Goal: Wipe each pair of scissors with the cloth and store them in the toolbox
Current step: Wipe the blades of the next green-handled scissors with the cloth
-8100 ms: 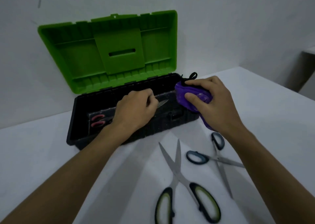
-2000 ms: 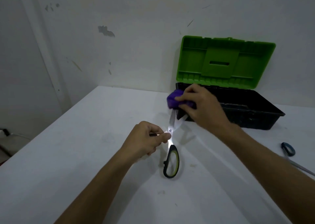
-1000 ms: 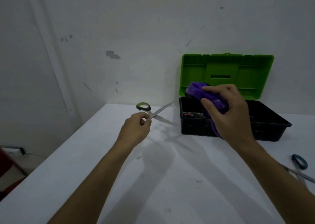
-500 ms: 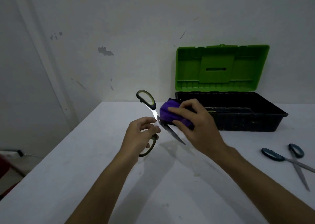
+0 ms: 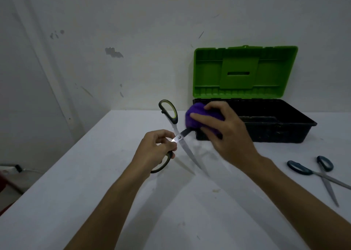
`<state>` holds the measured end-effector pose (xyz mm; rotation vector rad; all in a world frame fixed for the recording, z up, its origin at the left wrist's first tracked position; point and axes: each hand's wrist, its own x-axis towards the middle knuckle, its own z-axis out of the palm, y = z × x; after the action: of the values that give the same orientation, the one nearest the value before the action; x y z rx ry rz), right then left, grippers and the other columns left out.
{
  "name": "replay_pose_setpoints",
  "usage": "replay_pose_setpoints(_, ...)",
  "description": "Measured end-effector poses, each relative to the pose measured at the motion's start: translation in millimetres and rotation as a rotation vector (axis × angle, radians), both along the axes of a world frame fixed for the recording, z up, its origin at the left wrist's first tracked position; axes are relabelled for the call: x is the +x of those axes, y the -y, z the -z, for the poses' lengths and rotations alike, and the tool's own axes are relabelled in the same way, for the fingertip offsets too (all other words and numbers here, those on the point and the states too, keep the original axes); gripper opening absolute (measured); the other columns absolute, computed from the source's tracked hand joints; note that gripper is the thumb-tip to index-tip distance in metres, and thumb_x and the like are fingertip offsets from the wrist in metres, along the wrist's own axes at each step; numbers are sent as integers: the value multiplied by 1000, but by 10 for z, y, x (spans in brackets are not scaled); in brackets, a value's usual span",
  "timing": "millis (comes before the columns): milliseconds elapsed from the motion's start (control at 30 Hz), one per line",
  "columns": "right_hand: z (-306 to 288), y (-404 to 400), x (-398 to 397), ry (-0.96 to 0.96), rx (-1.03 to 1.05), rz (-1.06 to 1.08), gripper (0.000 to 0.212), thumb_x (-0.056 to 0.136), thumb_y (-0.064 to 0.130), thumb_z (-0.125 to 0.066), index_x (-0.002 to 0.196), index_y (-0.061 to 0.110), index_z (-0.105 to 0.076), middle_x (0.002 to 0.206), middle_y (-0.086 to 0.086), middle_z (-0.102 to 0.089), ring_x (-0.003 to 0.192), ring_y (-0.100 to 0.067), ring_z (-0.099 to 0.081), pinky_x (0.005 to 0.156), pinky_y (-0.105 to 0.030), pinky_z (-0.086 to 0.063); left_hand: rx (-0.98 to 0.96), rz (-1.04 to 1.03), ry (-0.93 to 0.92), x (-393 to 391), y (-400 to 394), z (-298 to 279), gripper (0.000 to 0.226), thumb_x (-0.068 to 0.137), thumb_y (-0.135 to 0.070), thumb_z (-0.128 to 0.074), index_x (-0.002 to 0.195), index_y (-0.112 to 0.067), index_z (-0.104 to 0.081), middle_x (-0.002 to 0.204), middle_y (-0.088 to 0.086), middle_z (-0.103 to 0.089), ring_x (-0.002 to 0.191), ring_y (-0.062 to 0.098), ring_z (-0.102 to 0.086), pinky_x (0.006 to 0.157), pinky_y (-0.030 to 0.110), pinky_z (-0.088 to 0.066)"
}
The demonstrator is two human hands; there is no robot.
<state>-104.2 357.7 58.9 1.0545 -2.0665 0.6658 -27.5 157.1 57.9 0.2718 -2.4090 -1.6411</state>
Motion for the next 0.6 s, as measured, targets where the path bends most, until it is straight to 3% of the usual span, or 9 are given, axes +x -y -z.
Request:
replay_pose_setpoints(100, 155, 115, 34, 16, 165, -29, 45, 87, 17, -69, 129, 29, -61, 142, 0, -48, 114, -21, -49, 84, -29, -50, -8, 45, -16, 14, -10, -43, 13, 90, -10, -64, 96, -20, -68, 72, 1, -71, 64, 13, -72, 47, 22, -38)
replay_pose_setpoints(267, 149, -124, -268, 30, -10, 164, 34, 88, 14, -67, 119, 29, -68, 122, 5, -63, 87, -19, -48, 61, -39, -53, 22, 33, 14, 98, 148, 7, 13, 89, -5, -64, 95, -15, -70, 68, 0, -70, 62, 16, -69, 46, 23, -35)
replay_pose_setpoints(367, 75, -125, -135, -47, -45, 144, 34, 89, 14, -66, 120, 27, -68, 123, 5, -62, 88, -18, -46, 61, -30, -47, -22, 19, 20, 74, 109, -6, 14, 91, -6, -63, 100, -16, -68, 78, 1, -73, 66, 15, -72, 48, 22, -44)
replay_pose_setpoints(467, 97, 91, 87, -122, 107, 32, 41, 84, 13, -69, 122, 27, -67, 125, 1, -63, 94, -21, -51, 64, -25, -43, -101, 39, 0, 45, 5, -42, 18, 90, -6, -64, 94, -22, -68, 84, 1, -73, 66, 12, -73, 51, 21, -48)
replay_pose_setpoints(533, 198, 194, 79, -97, 184, 13, 44, 84, 12, -70, 125, 29, -64, 126, 2, -62, 96, -24, -54, 64, -27, -48, -108, 64, -29, 58, -1, -73, 20, 89, -3, -63, 90, -22, -71, 79, 5, -71, 68, 18, -73, 48, 12, -43)
replay_pose_setpoints(600, 244, 166, -43, -10, 134, 55, 43, 87, 12, -67, 125, 31, -63, 124, 3, -62, 97, -24, -53, 62, -34, -54, -96, 56, -22, 101, 67, -85, 17, 88, -2, -65, 93, -16, -72, 77, 8, -69, 70, 23, -74, 44, 7, -37)
